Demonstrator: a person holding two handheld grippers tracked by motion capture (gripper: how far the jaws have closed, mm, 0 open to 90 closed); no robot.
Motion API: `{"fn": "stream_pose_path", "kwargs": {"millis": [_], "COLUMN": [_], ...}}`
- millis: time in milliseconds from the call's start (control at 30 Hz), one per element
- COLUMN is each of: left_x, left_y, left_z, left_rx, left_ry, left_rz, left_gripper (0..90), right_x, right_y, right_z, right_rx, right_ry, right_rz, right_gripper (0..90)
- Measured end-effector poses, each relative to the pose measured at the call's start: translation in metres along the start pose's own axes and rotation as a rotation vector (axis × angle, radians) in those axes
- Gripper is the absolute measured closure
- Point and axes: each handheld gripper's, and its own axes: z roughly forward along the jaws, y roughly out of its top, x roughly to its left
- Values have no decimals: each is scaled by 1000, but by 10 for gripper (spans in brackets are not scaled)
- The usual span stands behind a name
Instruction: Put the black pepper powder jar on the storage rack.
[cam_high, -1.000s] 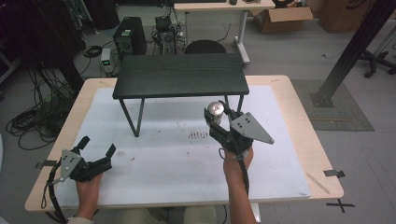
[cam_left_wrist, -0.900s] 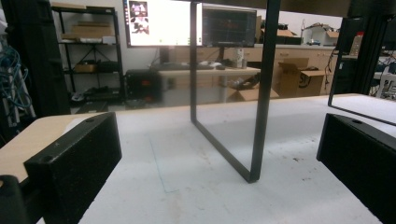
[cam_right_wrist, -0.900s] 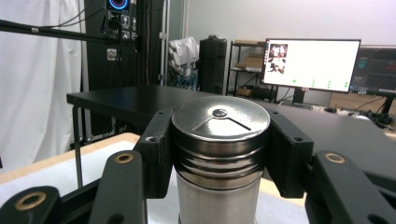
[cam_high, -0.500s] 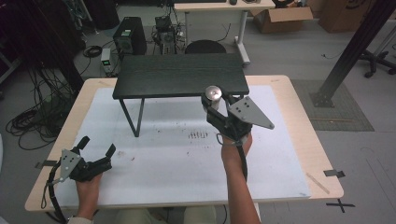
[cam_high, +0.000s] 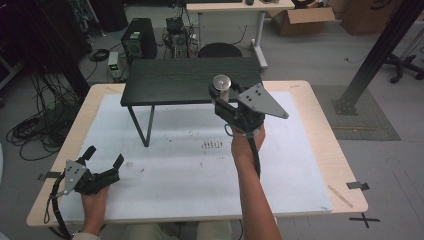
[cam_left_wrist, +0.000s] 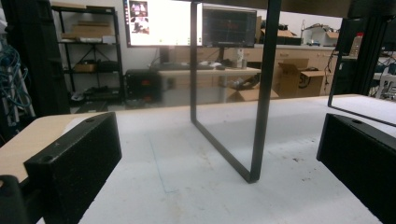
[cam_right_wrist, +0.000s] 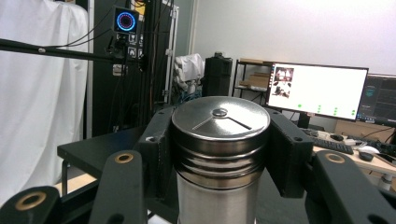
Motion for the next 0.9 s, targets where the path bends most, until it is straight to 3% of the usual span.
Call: {"fn": "stream_pose_path", "kwargs": {"millis": [367, 900], "left_x": [0, 0], "left_y": [0, 0], "left_z": [0, 0], "left_rx": [-1, -3], "left_ry": [-1, -1], "left_rz": [-2, -4], "left_gripper": [2, 2], "right_x": [-3, -5], "right_y": [9, 17], "right_z": [26, 72], "right_rx": [-5, 34], "right_ry": [9, 33], "right_rz": [21, 9], "right_gripper": [490, 490]}}
